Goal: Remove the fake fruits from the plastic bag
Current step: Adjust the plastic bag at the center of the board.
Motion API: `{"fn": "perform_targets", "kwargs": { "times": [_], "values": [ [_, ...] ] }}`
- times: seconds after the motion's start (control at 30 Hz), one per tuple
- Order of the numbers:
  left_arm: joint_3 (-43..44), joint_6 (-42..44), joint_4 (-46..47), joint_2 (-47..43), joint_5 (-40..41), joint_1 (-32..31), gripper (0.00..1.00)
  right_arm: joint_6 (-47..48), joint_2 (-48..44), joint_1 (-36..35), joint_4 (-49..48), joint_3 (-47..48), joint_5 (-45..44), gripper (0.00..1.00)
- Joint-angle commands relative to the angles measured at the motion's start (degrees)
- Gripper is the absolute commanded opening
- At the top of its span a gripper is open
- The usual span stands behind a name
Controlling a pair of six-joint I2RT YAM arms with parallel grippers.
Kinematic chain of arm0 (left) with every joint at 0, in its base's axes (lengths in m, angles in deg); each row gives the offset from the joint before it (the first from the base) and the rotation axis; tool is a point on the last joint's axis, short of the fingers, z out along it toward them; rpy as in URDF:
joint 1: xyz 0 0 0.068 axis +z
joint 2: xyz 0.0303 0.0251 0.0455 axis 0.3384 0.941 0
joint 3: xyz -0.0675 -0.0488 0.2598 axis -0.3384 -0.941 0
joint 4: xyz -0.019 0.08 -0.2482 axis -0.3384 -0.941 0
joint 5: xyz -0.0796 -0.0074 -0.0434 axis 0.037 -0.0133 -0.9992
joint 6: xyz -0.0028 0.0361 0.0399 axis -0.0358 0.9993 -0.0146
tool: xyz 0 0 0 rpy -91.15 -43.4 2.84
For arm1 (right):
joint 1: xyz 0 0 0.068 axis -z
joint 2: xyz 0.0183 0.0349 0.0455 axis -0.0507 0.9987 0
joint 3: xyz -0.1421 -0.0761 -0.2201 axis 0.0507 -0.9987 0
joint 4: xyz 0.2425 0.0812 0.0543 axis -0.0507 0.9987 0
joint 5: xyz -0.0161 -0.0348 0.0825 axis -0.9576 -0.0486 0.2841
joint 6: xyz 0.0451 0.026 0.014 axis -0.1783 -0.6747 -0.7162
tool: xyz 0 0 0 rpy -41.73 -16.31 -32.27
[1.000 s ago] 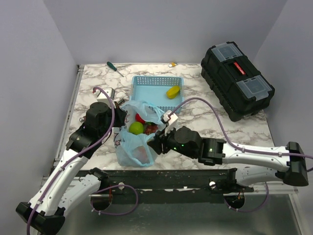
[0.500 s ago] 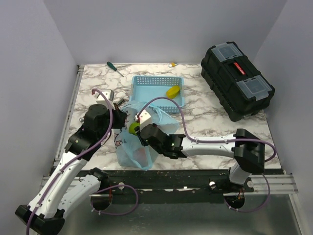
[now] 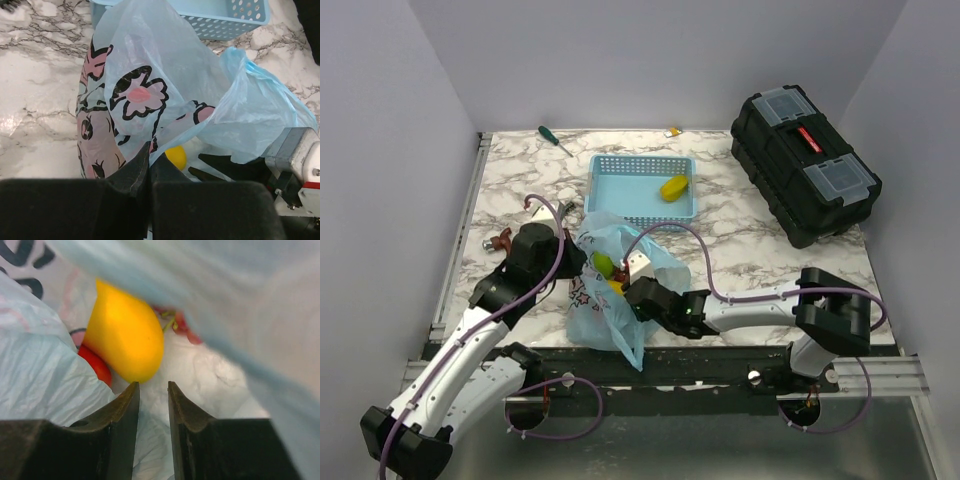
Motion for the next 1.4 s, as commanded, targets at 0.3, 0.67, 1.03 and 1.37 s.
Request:
{"fn": "perform_targets", "kwargs": {
  "times": [0.3, 0.67, 1.03, 1.37],
  "values": [
    [0.2, -0.7, -1.7, -3.3, -3.1, 0.3, 0.0, -6.1, -5.7, -0.5, 1.2, 3.1, 4.3, 0.47],
    [9.2, 0.7, 0.5, -1.4, -8.6, 0.3, 0.0, -6.7, -3.8, 2.9, 2.2, 7.2, 6.9, 0.6],
    [16.1, 1.3, 2.8, 5.2, -10.5, 0.3, 0.0, -7.0, -0.4, 5.6, 3.9, 10.9, 14.8, 0.66],
    [8.4, -0.4, -0.8, -1.5, -11.6, 0.3, 0.0, -3.0, 2.3, 5.6, 6.4, 11.8, 27.3, 0.85]
  ]
}}
